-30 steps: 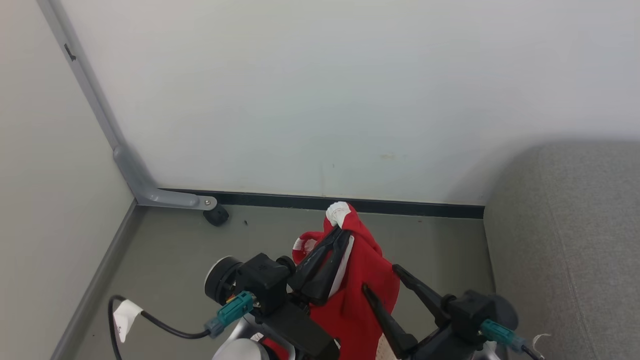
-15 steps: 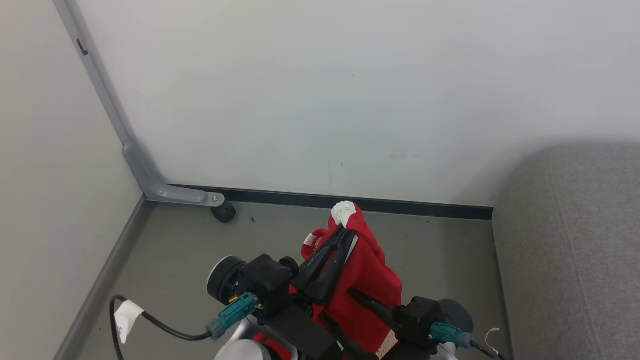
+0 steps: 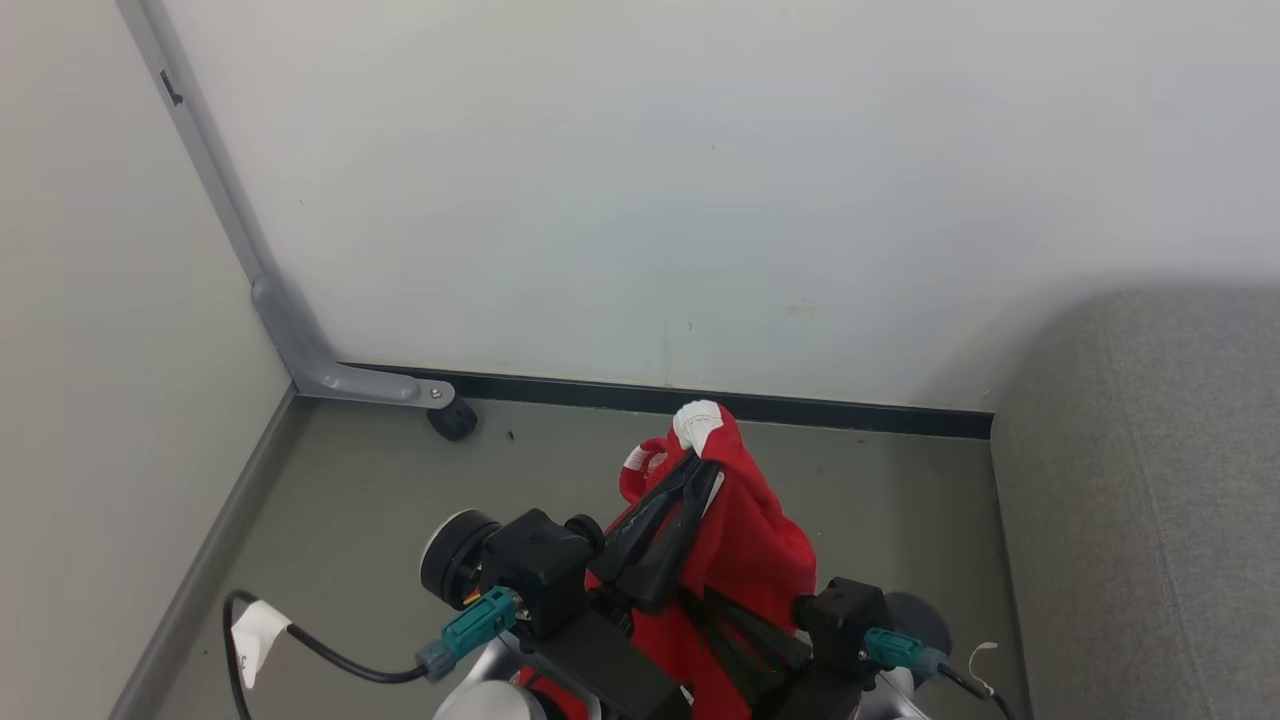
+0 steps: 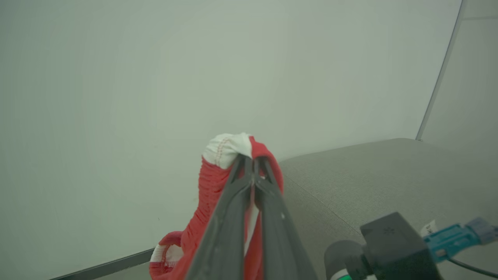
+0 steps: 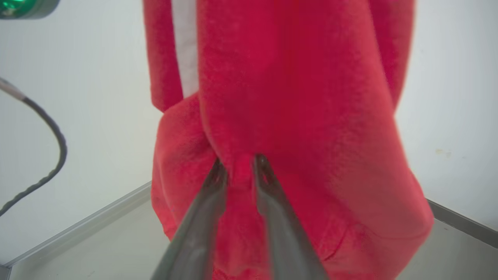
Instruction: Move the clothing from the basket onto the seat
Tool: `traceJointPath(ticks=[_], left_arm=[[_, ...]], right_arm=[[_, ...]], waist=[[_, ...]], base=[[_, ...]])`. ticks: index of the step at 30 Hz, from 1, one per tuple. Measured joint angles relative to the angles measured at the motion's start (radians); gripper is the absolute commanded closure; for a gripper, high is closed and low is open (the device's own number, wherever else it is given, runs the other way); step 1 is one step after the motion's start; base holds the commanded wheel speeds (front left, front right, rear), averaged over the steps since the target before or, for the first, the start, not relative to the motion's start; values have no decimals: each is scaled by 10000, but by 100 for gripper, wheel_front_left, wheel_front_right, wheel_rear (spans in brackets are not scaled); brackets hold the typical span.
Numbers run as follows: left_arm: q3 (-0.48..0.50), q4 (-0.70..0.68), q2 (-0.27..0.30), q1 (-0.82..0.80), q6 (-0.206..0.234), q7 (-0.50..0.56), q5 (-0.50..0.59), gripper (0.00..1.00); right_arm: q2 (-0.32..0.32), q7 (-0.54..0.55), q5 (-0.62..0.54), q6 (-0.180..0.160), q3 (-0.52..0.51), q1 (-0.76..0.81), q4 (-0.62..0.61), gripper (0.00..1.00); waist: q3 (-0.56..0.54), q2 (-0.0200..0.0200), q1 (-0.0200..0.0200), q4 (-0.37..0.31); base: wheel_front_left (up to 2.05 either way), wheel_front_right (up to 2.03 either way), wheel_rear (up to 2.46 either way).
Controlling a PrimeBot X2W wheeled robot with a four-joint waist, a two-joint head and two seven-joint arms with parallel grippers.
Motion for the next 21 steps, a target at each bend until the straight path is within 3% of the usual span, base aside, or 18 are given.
traceJointPath(ticks=[15, 16, 17, 18, 19, 21], left_arm=[[2, -19, 56, 5, 2, 90, -4, 100], [0, -19, 65, 7, 2, 105, -15, 91], [0, -19, 77, 12, 2, 148, -17, 62], [0, -21, 98, 18, 2, 174, -17, 41], [12, -23, 148, 35, 12, 176, -17, 0], [23, -35, 253, 79, 27, 178, -17, 0]], right_arm=[[69, -723, 276, 0, -65, -244, 594, 100], [71, -752, 276, 0, -94, -287, 606, 100], [75, -798, 278, 0, -136, -345, 614, 100], [77, -844, 278, 0, -192, -399, 614, 100], [77, -886, 278, 0, -224, -456, 621, 100], [88, -949, 301, 0, -328, -584, 644, 100]], waist=[[8, 0, 0, -2], [6, 0, 0, -10], [3, 0, 0, -19], [1, 0, -1, -30], [-1, 0, 0, -48], [-9, 0, 0, -103]], base=[[0, 0, 0], [0, 0, 0], [0, 0, 0], [0, 0, 0], [0, 0, 0], [0, 0, 0]])
